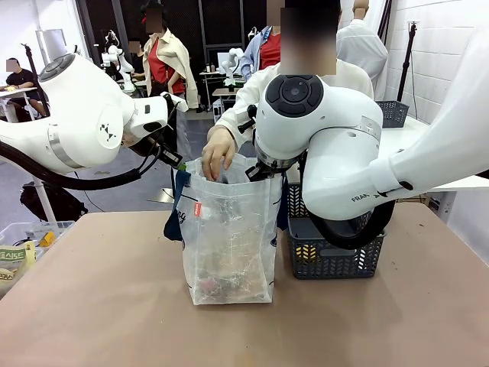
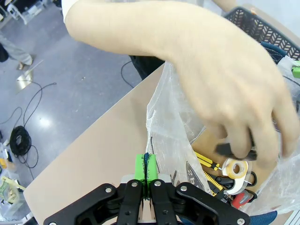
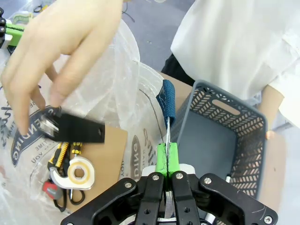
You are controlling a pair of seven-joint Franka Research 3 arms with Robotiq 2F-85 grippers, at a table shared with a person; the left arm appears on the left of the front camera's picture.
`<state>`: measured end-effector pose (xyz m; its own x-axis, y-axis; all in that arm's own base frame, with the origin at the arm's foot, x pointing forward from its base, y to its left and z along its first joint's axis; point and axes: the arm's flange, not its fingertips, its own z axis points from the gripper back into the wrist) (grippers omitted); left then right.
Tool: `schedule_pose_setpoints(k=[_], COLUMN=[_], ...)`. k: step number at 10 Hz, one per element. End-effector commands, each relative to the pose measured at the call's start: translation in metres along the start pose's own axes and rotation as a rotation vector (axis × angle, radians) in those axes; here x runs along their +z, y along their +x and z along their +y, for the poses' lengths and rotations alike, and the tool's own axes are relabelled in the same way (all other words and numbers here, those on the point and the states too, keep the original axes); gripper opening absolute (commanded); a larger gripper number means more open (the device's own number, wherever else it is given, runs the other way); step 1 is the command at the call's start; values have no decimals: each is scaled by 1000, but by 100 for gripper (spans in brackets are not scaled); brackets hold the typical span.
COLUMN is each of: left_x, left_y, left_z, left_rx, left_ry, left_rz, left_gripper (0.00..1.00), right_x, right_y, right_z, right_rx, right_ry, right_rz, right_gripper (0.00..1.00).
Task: Transfer purchased items from the store into the shopping bag.
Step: Move the Reusable shopping bag to the right side of the table.
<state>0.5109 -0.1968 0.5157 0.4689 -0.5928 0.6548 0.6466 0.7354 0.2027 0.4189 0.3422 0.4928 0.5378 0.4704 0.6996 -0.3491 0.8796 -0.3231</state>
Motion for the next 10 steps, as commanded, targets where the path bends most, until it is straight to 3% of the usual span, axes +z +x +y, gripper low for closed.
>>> schedule_pose_setpoints(k=[1, 10], left_x=[0, 0], left_y=[4, 4], left_z=[1, 1], left_rx=[1, 1], left_ry=[0, 0], left_rz=[0, 0], left_gripper=[0, 0], right_x=[3, 3], right_y=[2, 2], right_z=[-2, -2], right_rx=[-8, -8], right_ry=[12, 12], right_rz=[9, 9], right_gripper=[0, 0])
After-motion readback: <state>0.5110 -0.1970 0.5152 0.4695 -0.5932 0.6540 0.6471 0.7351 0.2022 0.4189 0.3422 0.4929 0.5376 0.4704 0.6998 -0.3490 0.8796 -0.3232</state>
